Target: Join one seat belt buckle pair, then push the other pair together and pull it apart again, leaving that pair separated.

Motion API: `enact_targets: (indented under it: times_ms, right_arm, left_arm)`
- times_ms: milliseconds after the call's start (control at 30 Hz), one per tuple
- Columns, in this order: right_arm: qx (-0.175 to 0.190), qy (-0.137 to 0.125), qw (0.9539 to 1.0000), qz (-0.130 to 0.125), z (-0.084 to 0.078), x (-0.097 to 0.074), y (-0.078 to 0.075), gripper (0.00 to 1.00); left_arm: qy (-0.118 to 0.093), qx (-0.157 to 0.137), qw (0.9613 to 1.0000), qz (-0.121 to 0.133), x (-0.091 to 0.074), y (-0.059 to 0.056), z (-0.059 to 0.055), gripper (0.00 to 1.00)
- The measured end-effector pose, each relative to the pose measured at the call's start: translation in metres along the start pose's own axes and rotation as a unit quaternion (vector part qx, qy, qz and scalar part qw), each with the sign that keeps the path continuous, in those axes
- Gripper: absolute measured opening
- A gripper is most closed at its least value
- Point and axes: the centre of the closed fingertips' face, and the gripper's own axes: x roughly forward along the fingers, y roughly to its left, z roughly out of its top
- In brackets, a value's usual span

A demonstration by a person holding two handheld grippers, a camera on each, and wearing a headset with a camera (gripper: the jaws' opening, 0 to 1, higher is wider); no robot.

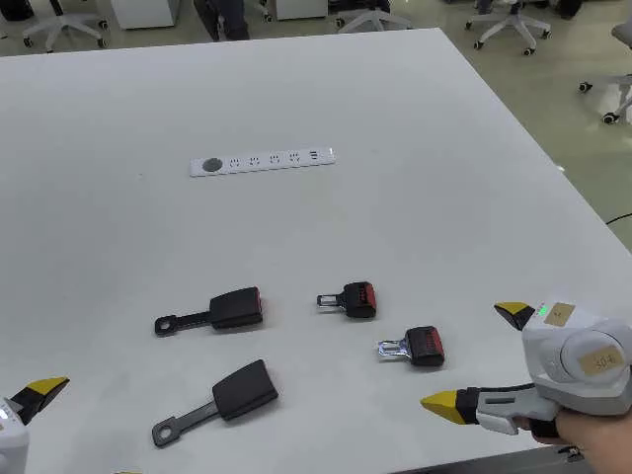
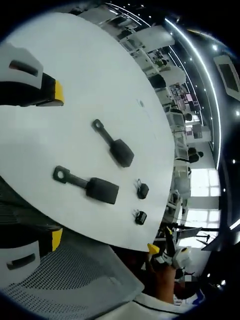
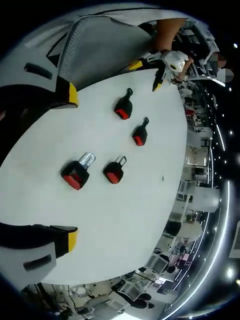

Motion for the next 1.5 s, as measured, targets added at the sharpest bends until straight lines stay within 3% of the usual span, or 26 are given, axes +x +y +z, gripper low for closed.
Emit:
enact_targets:
  times_ms: [333, 500, 1000, 1500]
  right_arm:
    - [-0.005, 0.005, 0.9999, 0.010, -0.001, 0.004, 0.011, 0.95]
    - [-0.006, 0.010, 0.9999, 0.009, -0.002, 0.002, 0.009, 0.96]
    - [-0.009, 0.017, 0.9998, 0.007, -0.006, 0.001, 0.009, 0.94]
    - [-0.006, 0.024, 0.9997, 0.003, -0.021, -0.001, 0.004, 0.93]
  left_arm:
    - [0.009, 0.008, 0.9999, -0.006, 0.000, -0.003, -0.001, 0.92]
    - [0.010, 0.001, 0.9999, -0.007, 0.001, -0.003, -0.001, 0.93]
    - [0.017, 0.024, 0.9995, -0.011, 0.002, -0.009, -0.003, 0.93]
    - [0.026, 0.032, 0.9990, -0.019, 0.004, -0.016, -0.005, 0.93]
